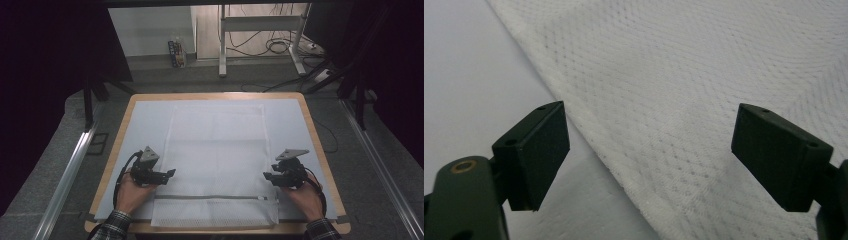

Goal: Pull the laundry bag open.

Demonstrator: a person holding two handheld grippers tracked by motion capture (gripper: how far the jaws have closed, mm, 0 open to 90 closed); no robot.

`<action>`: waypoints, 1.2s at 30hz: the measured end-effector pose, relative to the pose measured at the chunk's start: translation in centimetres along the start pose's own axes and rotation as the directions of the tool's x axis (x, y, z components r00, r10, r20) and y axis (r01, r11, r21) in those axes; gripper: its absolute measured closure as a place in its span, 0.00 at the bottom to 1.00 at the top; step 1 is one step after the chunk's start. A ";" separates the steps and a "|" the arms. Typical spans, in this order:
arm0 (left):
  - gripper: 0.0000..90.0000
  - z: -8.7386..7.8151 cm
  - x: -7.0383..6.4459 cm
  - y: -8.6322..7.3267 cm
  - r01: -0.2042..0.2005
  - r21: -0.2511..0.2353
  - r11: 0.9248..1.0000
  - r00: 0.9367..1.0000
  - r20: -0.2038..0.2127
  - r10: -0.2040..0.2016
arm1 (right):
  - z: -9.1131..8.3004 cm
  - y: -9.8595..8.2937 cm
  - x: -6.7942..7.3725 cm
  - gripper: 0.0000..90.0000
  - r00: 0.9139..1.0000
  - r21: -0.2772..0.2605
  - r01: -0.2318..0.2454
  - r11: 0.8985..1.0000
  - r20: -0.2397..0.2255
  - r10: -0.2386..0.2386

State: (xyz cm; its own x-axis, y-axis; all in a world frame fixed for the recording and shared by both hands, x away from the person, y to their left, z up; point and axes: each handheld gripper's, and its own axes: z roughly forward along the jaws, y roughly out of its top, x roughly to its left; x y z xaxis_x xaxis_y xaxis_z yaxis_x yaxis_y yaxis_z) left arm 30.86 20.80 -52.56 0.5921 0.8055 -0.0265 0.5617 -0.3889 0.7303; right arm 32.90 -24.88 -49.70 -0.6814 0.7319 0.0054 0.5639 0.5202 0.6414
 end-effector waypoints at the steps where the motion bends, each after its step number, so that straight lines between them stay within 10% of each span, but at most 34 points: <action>1: 0.16 0.1 -0.3 0.1 -0.009 -0.002 1.000 1.000 0.010 0.009 | -0.4 -0.1 0.1 0.51 1.000 -0.015 0.003 1.000 0.006 -0.003; 18: 0.07 2.3 -5.4 1.2 -0.127 0.000 0.992 0.983 0.133 0.125 | -2.3 -3.2 0.9 0.33 1.000 0.006 -0.028 1.000 -0.009 0.028; 24: 0.04 3.9 -7.9 1.1 -0.225 0.052 0.973 0.971 0.098 0.219 | -1.5 -3.3 1.5 0.37 0.998 0.042 -0.030 0.999 -0.054 0.032; 36: 0.04 4.4 -7.2 1.0 -0.157 0.063 0.986 0.977 0.155 0.146 | -0.7 -3.0 2.2 0.52 0.995 0.068 -0.043 0.997 -0.085 0.049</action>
State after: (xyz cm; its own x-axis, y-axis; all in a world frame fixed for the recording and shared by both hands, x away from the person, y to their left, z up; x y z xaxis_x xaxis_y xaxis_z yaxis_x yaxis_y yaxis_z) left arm 29.69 12.64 -54.63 0.7500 0.6610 -0.0252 0.4970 -0.5380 0.6808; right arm 29.40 -25.10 -51.07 -0.6903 0.7163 0.1021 0.6233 0.5171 0.5866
